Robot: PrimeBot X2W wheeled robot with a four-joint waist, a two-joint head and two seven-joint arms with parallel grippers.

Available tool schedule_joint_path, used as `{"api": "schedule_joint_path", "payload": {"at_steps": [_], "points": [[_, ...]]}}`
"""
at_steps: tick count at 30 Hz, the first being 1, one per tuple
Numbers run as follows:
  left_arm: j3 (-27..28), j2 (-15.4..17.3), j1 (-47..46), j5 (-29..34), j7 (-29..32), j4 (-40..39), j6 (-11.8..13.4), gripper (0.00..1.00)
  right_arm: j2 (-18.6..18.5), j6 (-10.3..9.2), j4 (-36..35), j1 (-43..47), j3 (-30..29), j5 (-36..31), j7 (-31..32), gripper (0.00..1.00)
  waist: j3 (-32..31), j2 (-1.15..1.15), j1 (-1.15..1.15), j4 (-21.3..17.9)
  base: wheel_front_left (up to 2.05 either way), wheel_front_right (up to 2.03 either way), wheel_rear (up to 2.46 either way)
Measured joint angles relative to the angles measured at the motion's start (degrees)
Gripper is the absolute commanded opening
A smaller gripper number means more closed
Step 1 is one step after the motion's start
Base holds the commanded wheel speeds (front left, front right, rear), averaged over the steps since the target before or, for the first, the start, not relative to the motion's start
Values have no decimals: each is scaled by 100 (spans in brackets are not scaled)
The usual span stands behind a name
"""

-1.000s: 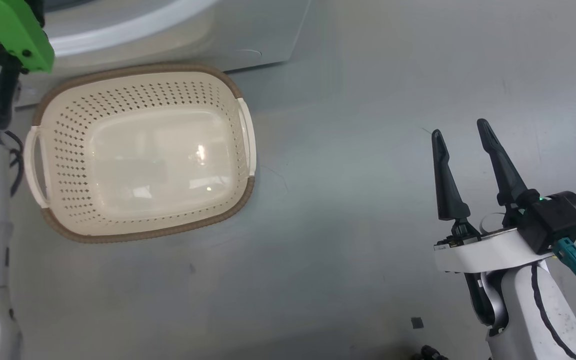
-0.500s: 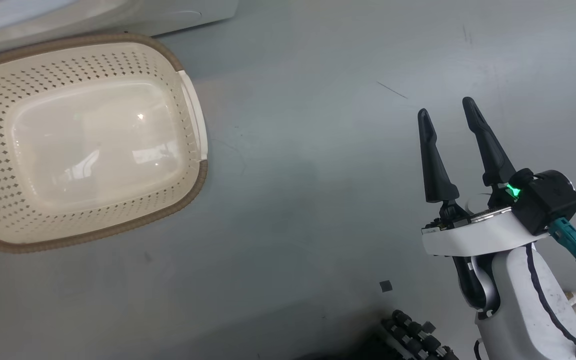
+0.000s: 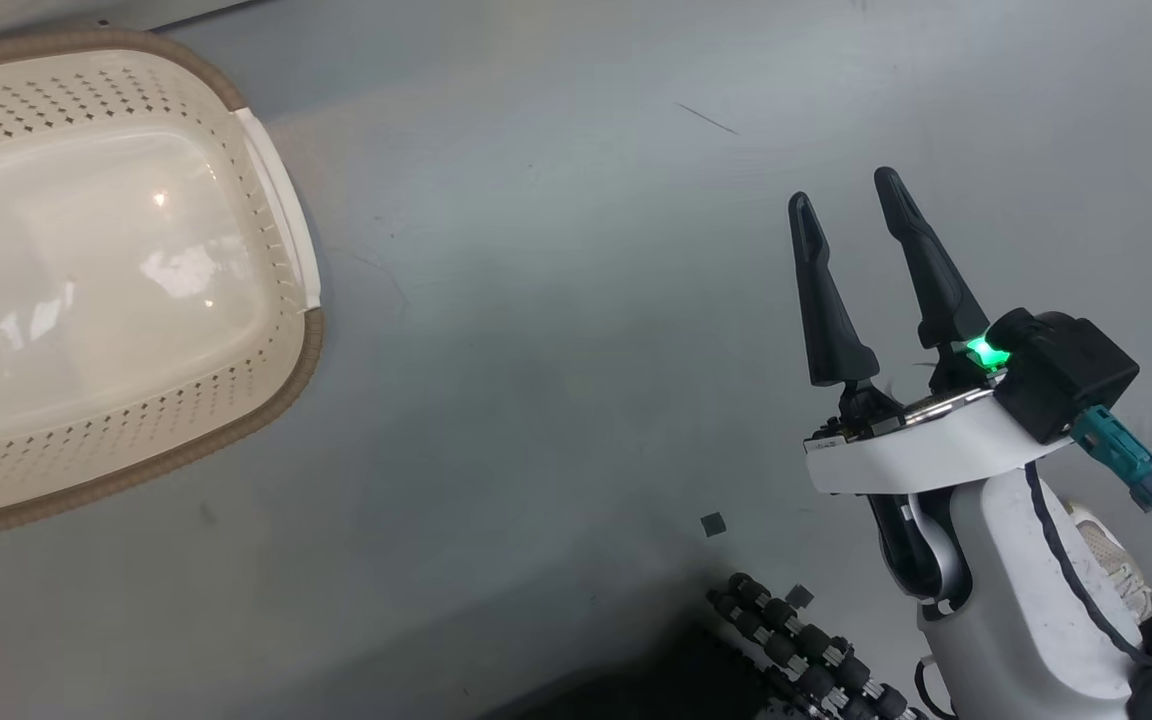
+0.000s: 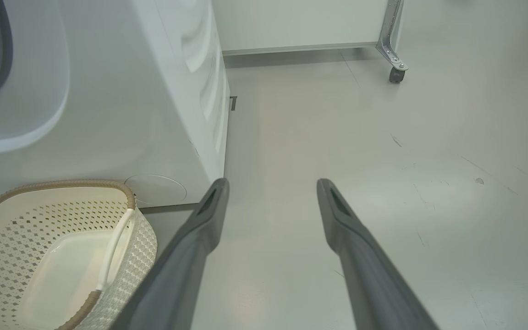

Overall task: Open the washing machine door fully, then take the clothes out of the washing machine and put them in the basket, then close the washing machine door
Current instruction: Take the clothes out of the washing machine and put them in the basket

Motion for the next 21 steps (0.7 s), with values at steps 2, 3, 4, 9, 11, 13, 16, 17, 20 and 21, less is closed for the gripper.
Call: {"api": "schedule_joint_path", "payload": {"at_steps": [2,3,4,9,11,13,16,17,20,21], "points": [[0,88,-59,23,30,41,1,100,1,-4,1,-40,33,52,0,100,41,0,0,-54,0,0,0],[10,124,-91,43,65,73,9,100,2,-51,2,-47,41,63,0,100,58,0,0,-79,0,0,0],[19,145,-119,55,79,118,33,100,5,-64,8,-49,36,70,0,100,75,0,0,-102,0,0,0],[19,212,-172,177,210,307,141,80,7,-121,37,-58,37,92,0,100,116,0,-1,-168,0,0,0],[5,223,-215,186,252,345,151,0,9,-140,40,-71,37,92,0,100,124,0,-1,-176,0,0,0],[-8,223,-255,194,285,370,152,0,10,-146,42,-118,37,92,0,100,133,0,0,-177,0,0,0],[-16,221,-290,197,293,380,153,0,11,-153,41,-161,37,92,0,100,142,0,0,-168,0,0,0],[-14,215,-302,197,292,387,153,0,11,-153,41,-164,36,92,0,100,144,0,-1,-162,0,0,0],[-20,198,-314,197,281,394,152,0,11,-155,43,-185,22,92,0,100,147,0,-1,-138,0,0,0],[-60,183,-314,199,226,394,149,0,14,-189,43,-193,-7,91,0,100,147,0,0,-126,0,0,0]]}}
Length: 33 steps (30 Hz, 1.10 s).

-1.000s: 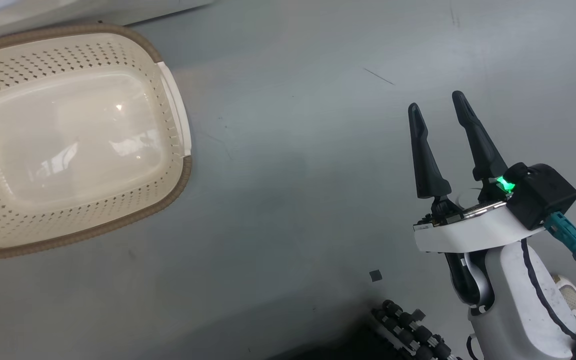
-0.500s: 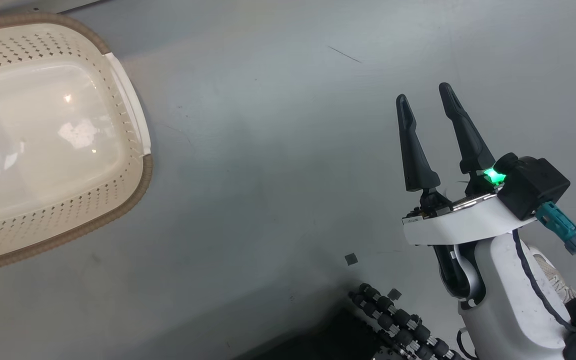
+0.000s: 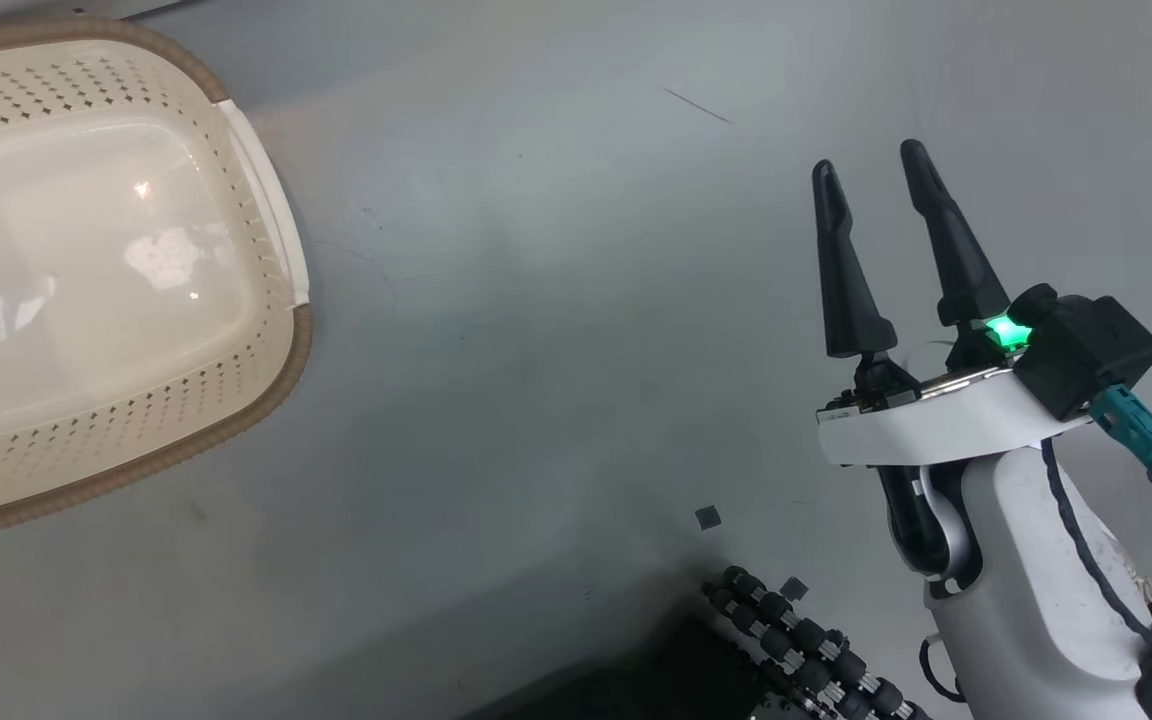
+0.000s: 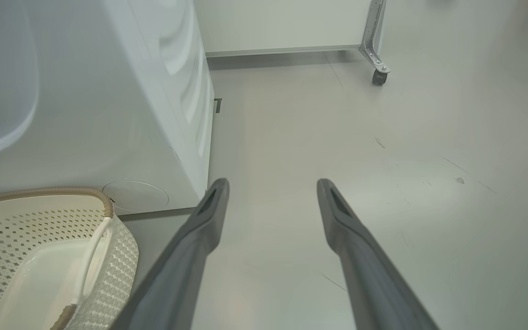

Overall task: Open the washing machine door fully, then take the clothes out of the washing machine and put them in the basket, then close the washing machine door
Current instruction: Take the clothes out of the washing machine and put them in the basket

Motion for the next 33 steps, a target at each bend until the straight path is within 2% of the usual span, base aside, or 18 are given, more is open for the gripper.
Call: {"api": "schedule_joint_path", "payload": {"at_steps": [6,16,25,33], "points": [[-44,-325,1,-53,-350,-36,-8,0,2,-51,0,-44,-197,-91,0,100,-19,0,0,160,0,0,0],[33,-500,229,-118,-1240,-185,-76,0,0,-48,13,-77,-348,-321,0,100,-135,0,0,454,0,0,0],[53,-886,1156,-116,-2616,-441,-71,0,-1,-41,116,-76,-547,-533,0,100,-433,0,0,698,0,0,0],[33,-1263,2103,-43,-3676,-683,90,0,-12,4,188,23,-705,-698,0,100,-805,0,0,906,0,0,0]]}}
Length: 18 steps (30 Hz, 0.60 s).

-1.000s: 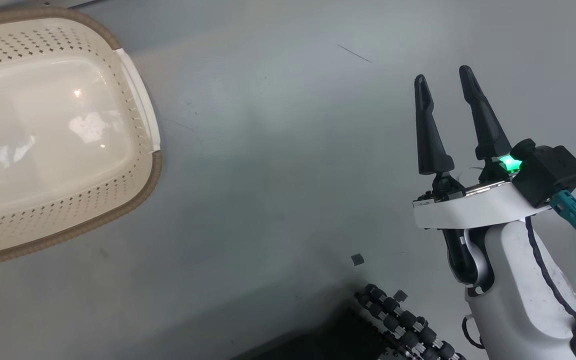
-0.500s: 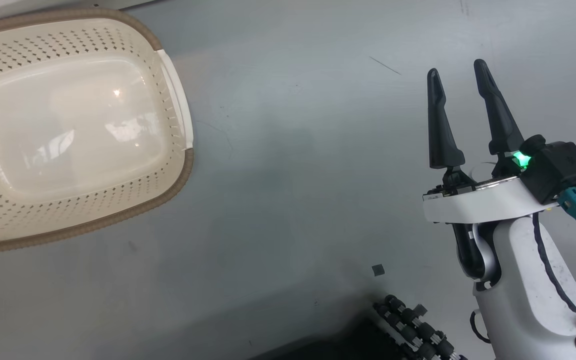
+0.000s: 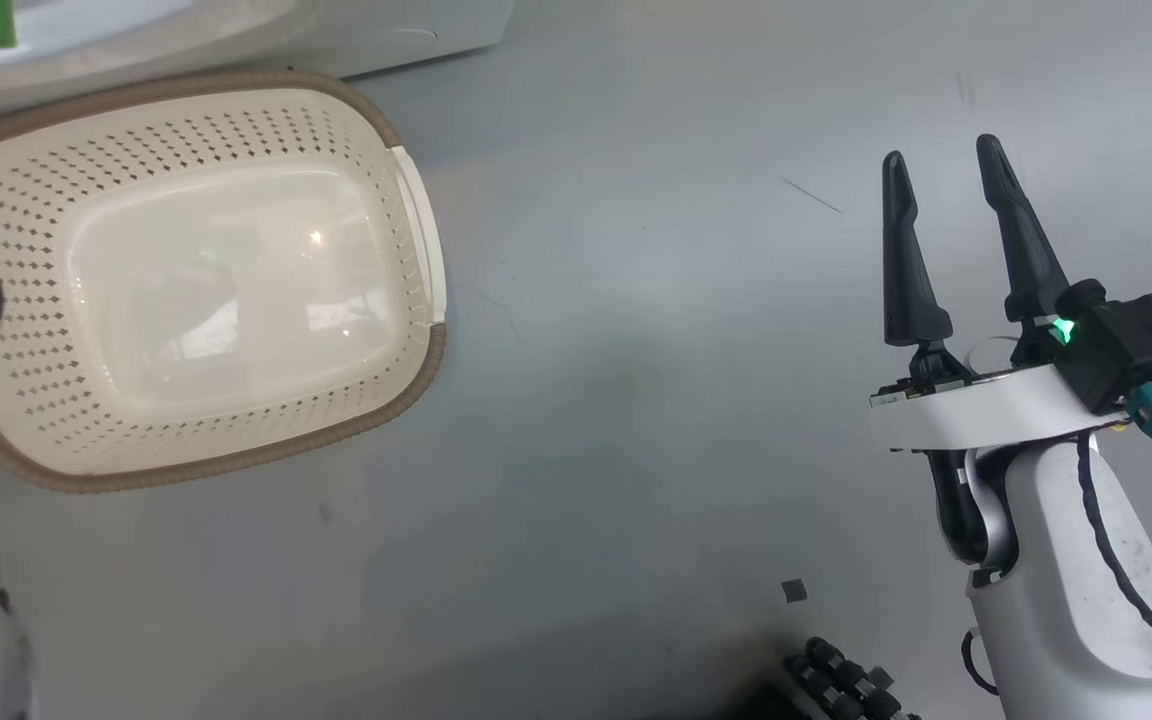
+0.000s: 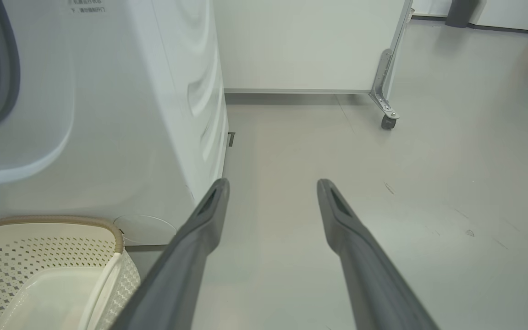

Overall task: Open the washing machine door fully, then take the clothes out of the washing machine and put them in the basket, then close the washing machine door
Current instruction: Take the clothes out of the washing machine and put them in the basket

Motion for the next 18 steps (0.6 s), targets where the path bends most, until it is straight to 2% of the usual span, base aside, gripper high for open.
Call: {"api": "schedule_joint_path", "payload": {"at_steps": [11,18], "points": [[-187,-372,1191,204,-1214,-426,220,0,-51,16,138,398,-130,-119,0,100,-631,0,0,318,0,0,0],[-282,-638,1971,285,-1247,-806,375,0,-104,54,249,684,-183,-192,0,100,-1107,0,0,508,0,0,0]]}}
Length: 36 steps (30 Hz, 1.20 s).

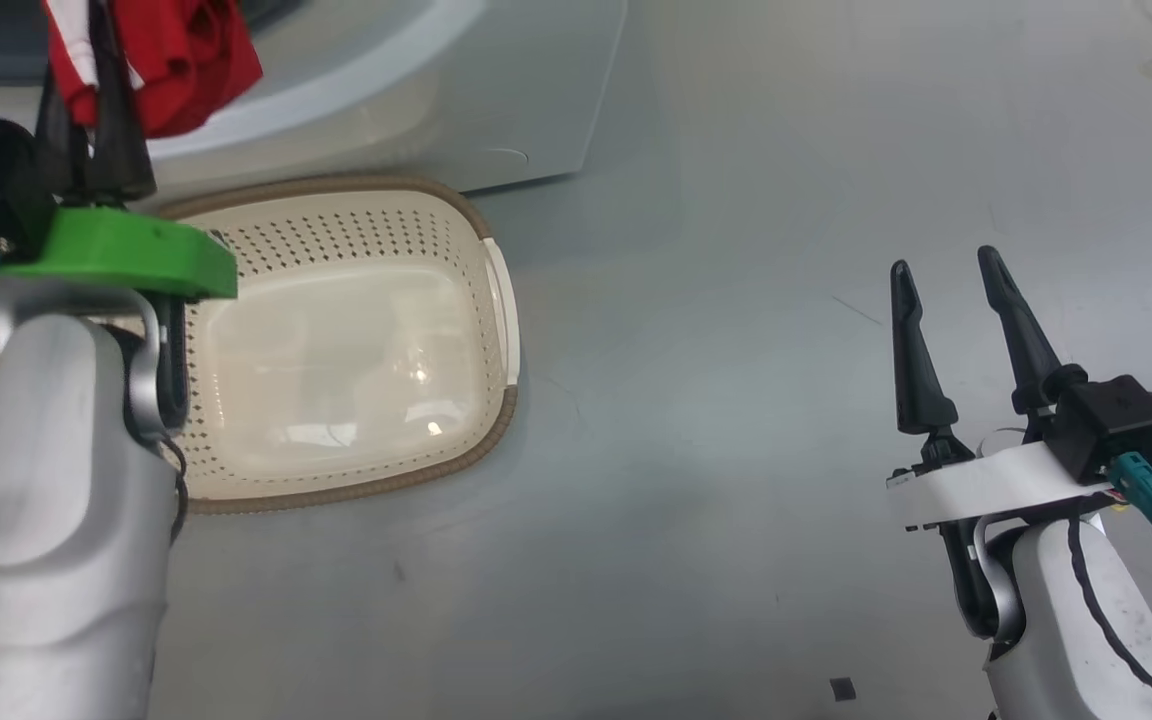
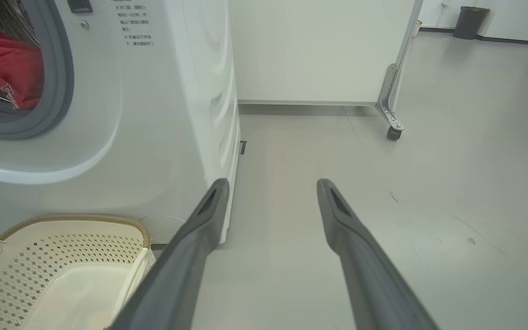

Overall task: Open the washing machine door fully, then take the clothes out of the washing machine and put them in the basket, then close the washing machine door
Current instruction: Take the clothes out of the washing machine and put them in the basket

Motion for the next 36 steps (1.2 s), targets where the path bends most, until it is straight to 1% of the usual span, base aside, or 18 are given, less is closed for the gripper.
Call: {"api": "schedule_joint_path", "payload": {"at_steps": [6,11,21,25,29,36], "points": [[-23,-90,658,93,0,-416,146,0,-4,21,78,255,-51,-29,0,100,-446,0,0,147,0,0,0],[-112,-175,1036,162,0,-870,170,0,-36,20,104,524,-133,-33,0,100,-811,0,0,277,0,0,0],[-393,-193,1721,264,0,-1641,194,0,-46,20,73,803,-133,-82,0,100,-1334,0,0,549,0,0,0],[-430,-201,2112,244,2,-1715,236,0,-41,43,38,840,-97,-122,0,100,-1429,0,0,651,0,0,0],[-504,-219,2428,179,165,-1716,250,0,-41,46,-42,873,-76,-123,0,100,-1393,0,0,687,0,0,0],[-560,-250,2581,42,356,-1656,279,0,-31,88,-144,872,-41,-123,0,100,-1193,0,0,637,0,0,0]]}}
